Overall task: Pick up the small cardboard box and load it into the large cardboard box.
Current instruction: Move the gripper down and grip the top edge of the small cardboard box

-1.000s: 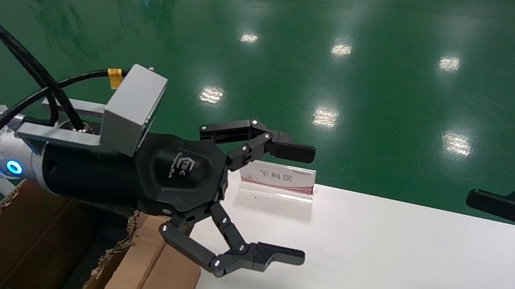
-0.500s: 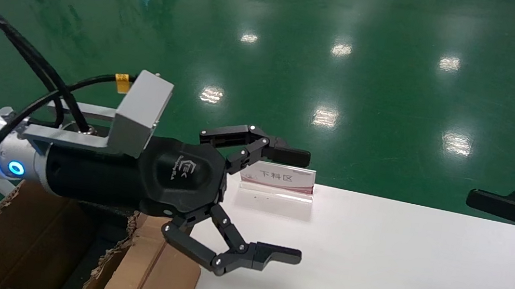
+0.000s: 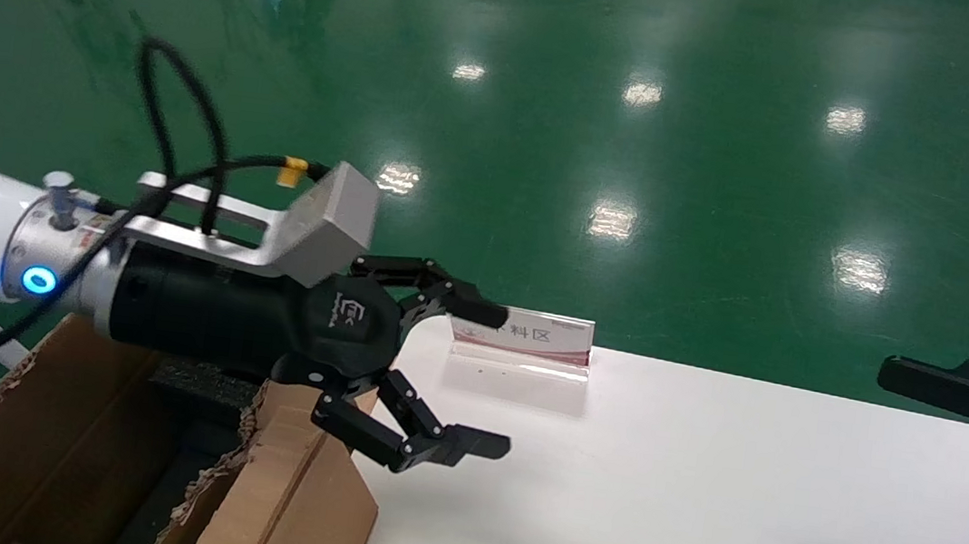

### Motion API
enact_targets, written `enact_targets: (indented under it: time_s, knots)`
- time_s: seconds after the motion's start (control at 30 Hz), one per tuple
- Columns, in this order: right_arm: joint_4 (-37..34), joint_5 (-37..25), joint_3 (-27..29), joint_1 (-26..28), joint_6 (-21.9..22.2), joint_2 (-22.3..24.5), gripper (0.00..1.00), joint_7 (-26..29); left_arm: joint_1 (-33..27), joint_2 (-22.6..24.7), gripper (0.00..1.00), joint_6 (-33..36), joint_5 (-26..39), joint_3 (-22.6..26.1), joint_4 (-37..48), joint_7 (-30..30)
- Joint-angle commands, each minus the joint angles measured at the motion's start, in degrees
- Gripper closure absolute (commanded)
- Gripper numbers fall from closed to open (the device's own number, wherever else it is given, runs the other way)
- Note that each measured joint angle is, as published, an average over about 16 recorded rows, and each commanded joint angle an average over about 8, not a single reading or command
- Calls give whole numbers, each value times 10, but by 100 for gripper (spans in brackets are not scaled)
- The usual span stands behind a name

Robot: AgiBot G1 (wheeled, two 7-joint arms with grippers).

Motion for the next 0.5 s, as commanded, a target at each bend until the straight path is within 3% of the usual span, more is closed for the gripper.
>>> enact_targets:
  time_s: [0.03, 0.3, 0.5]
  knots:
    - [0, 0, 0, 0, 0, 0, 0, 0, -26, -5, 0, -2, 36, 20, -15, -34]
    - [0, 0, 0, 0, 0, 0, 0, 0, -179, 27, 0, 44, 192, 143, -47, -213]
    - [0, 0, 0, 0, 0, 0, 0, 0, -278, 58, 0, 67, 263, 239, -56, -322]
